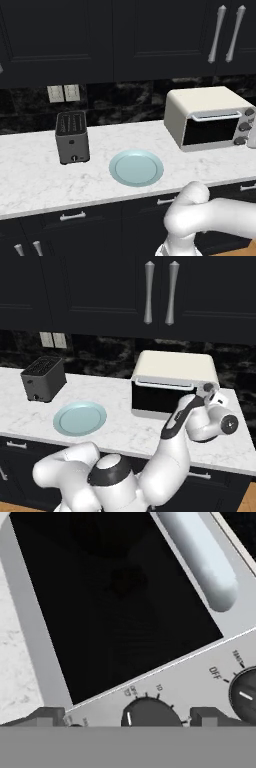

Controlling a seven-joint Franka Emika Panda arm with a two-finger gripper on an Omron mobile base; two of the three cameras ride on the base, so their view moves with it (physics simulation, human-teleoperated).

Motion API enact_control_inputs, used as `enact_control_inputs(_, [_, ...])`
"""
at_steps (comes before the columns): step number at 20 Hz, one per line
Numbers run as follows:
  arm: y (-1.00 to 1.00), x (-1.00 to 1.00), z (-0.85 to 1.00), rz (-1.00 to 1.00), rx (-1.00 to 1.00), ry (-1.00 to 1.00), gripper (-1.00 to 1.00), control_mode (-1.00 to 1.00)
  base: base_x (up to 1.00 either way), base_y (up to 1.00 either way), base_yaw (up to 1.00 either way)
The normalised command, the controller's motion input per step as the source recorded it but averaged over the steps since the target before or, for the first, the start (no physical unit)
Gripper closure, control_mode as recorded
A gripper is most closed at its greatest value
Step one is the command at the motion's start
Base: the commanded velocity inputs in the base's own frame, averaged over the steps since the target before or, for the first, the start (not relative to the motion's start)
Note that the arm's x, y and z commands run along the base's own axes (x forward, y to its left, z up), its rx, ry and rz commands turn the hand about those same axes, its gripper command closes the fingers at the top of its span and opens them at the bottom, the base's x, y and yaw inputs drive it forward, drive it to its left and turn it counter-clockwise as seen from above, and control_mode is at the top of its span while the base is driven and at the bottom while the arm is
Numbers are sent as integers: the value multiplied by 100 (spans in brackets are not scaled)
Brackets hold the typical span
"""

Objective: Pick up the kebab skewer and baguette bread, and place them inside the toaster oven. Close the toaster oven door and start by setting the timer.

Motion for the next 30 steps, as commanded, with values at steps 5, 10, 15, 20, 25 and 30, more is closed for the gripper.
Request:
enact_control_inputs(5, [-42, 27, -25, 3, -5, -10, -100, -100, 0, 0, 0])
enact_control_inputs(10, [-14, 49, -13, 3, -5, -12, -100, -100, 0, 0, 0])
enact_control_inputs(15, [-1, 34, -16, 7, -3, -14, -100, -100, 0, 0, 0])
enact_control_inputs(20, [7, 0, -35, 7, -6, -14, -100, -100, 0, 0, 0])
enact_control_inputs(25, [13, 2, -19, 5, -7, -18, -100, -100, 0, 0, 0])
enact_control_inputs(30, [2, 1, -6, 1, -11, -24, -100, -100, 0, 0, 0])
